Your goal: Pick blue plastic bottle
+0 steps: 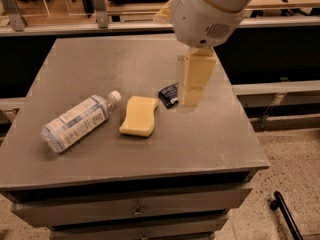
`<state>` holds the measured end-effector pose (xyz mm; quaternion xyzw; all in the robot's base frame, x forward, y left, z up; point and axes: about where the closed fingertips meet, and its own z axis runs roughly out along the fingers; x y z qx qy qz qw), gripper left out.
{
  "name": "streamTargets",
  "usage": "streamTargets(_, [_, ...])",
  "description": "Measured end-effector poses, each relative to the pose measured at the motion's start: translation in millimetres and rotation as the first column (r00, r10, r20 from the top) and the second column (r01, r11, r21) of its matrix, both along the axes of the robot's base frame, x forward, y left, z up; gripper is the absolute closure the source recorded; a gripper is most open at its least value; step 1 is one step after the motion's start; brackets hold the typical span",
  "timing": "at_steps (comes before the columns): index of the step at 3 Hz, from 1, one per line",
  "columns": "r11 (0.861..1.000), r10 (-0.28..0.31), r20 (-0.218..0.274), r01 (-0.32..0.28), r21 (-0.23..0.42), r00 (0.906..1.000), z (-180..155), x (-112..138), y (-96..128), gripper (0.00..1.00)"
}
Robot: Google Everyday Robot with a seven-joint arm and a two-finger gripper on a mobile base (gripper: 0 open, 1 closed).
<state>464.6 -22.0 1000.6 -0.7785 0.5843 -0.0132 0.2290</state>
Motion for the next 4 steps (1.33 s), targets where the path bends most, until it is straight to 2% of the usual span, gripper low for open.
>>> streamTargets(1, [0.976,0.217,0.011,-0.217,-0.005,0.9762,-8,-9,90,0.00])
streamTargets(2, [0.970,0.242,0.023,-0.242,-0.004,0.9700,-3,-15,102,0.00])
streamTargets(3, [0.971,0.241,0.024,-0.240,-0.004,0.9703,-2,-15,102,0.00])
streamTargets(4, [0.946,0.315,0.002,-0.314,-0.081,0.9491,-12,-16,114,0.00])
